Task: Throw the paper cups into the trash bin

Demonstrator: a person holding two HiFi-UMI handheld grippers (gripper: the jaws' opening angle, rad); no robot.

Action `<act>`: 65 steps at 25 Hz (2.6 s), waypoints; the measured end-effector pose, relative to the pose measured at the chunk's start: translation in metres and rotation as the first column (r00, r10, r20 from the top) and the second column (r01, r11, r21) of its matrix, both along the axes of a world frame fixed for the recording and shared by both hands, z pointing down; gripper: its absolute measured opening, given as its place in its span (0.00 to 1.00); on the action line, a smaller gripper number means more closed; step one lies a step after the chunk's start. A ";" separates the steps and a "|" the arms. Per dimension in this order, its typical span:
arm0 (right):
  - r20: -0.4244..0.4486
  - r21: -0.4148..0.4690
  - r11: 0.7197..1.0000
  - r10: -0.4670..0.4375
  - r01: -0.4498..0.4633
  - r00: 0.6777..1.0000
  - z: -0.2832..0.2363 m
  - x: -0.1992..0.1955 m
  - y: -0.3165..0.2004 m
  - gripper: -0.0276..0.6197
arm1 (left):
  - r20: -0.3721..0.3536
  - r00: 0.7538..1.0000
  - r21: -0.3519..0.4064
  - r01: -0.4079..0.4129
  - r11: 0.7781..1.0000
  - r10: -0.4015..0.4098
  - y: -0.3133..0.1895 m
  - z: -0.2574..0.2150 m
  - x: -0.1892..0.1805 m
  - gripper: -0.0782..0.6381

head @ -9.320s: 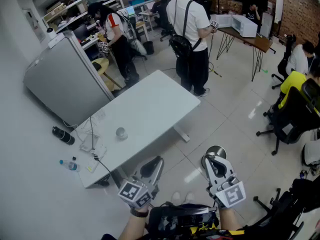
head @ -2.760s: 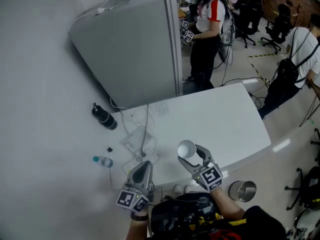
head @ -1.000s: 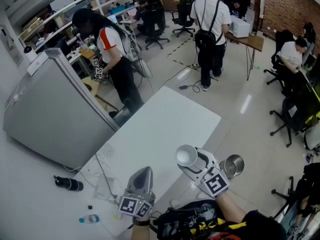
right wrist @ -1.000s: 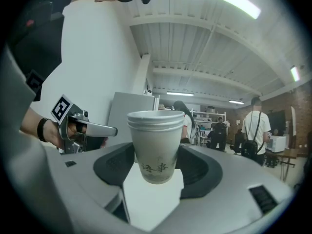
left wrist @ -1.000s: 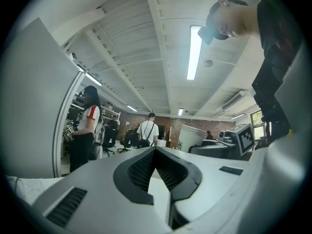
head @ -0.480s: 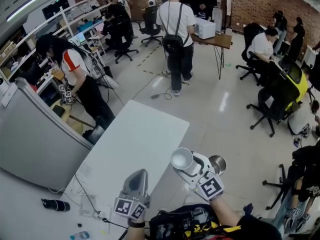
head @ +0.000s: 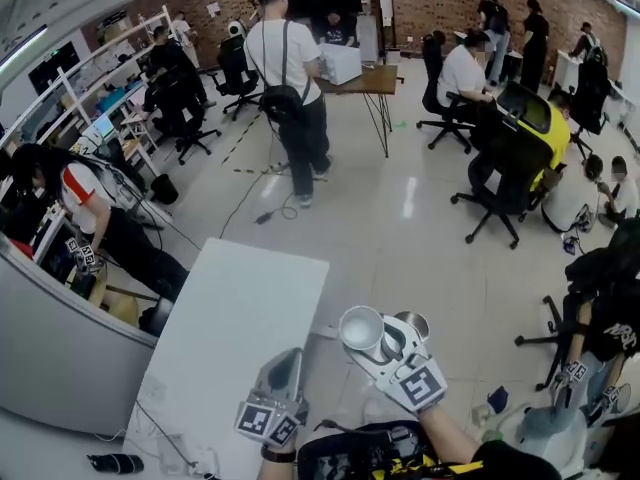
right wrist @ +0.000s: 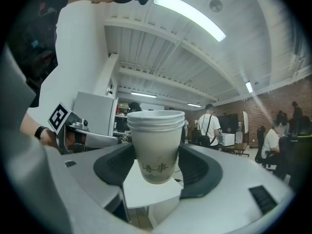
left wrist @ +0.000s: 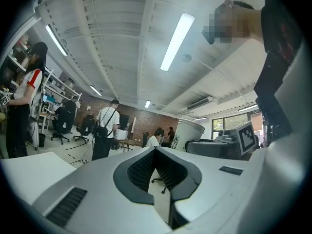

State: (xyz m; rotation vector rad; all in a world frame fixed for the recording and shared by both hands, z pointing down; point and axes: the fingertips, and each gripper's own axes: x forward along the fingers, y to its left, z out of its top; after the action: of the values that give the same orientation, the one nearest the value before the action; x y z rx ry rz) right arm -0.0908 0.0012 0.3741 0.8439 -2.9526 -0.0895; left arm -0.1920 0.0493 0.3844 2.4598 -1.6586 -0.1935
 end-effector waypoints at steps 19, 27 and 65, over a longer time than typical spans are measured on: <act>0.017 -0.046 0.947 0.320 -0.318 0.947 0.000 0.050 -0.059 0.50 | -0.012 0.952 0.004 -0.307 0.952 0.307 -0.103 -0.001 0.034 0.11; 0.002 -0.033 0.928 0.371 -0.371 0.929 0.001 0.048 -0.073 0.50 | -0.036 0.921 -0.001 -0.388 0.922 0.387 -0.125 0.011 0.035 0.11; 0.103 -0.158 0.927 0.357 -0.339 0.929 0.001 0.232 -0.208 0.50 | -0.049 0.927 -0.046 -0.374 0.926 0.372 -0.255 0.005 0.223 0.11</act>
State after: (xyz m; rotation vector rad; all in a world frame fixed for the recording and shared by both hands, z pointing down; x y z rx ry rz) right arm 0.1416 -0.2072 0.3755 1.3825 -2.8237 0.1947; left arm 0.0305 -0.2056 0.3896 2.6496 -1.1311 -0.1416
